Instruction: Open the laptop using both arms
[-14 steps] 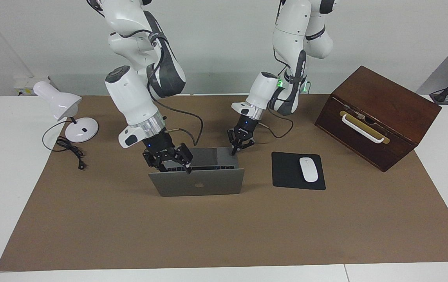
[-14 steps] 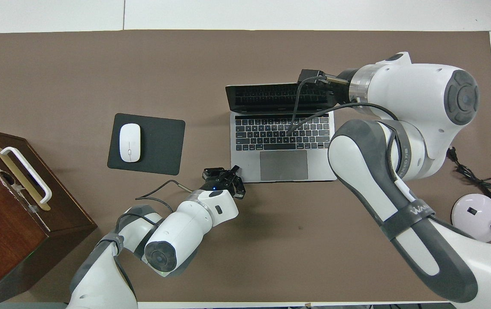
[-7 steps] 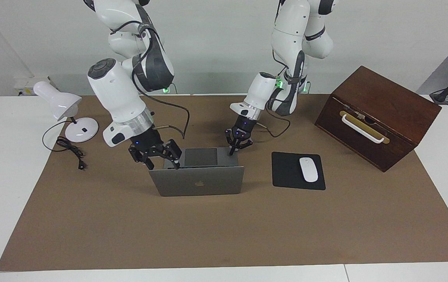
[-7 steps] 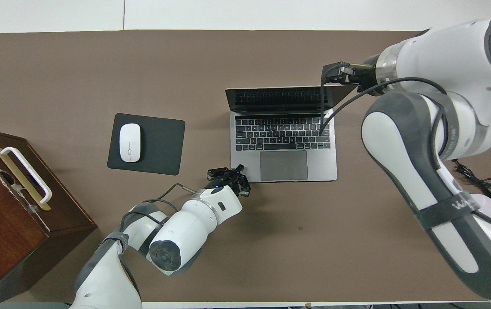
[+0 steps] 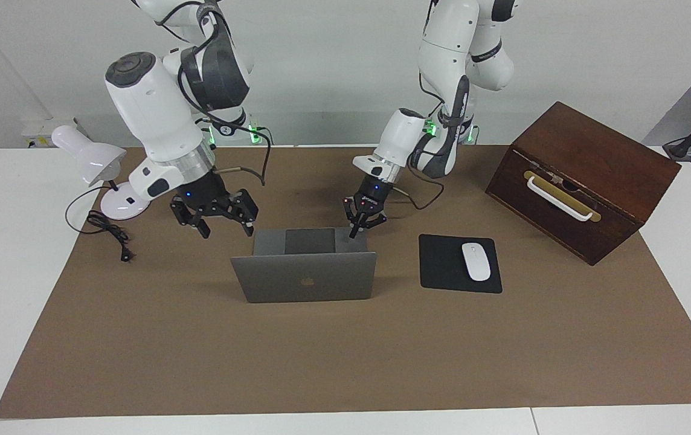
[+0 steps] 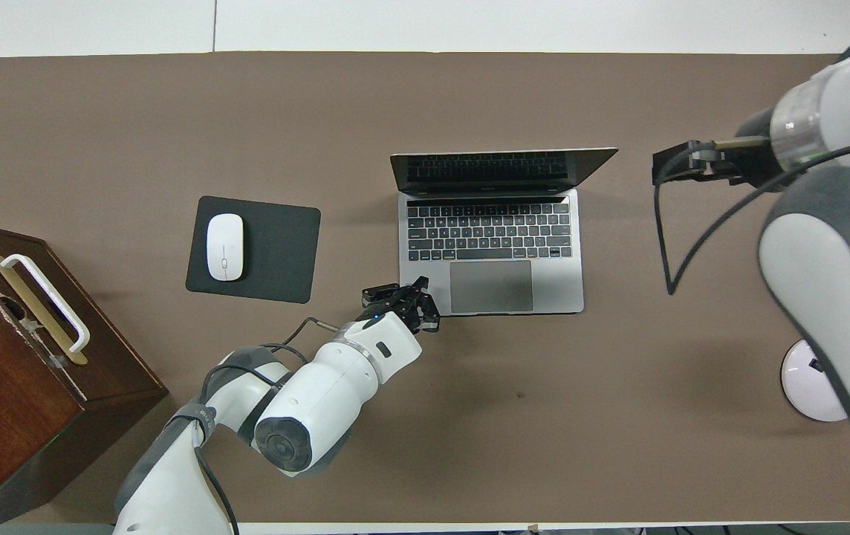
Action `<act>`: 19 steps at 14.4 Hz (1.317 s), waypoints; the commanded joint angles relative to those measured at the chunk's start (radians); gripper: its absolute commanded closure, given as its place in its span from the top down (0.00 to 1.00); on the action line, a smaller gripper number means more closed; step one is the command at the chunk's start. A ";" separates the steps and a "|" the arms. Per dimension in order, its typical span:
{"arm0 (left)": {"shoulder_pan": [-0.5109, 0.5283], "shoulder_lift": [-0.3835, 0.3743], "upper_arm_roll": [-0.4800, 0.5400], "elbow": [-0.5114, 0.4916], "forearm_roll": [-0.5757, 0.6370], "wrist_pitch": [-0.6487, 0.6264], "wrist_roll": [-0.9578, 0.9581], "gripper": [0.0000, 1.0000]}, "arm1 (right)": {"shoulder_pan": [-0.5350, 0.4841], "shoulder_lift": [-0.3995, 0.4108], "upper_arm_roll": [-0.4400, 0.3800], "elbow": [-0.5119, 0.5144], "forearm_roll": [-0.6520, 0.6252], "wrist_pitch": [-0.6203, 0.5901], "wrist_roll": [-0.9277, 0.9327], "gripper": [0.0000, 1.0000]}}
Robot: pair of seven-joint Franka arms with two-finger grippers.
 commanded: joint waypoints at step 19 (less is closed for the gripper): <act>0.085 -0.437 0.027 0.275 0.011 -1.265 0.022 0.00 | -0.220 -0.167 0.015 -0.224 -0.036 0.013 -0.183 1.00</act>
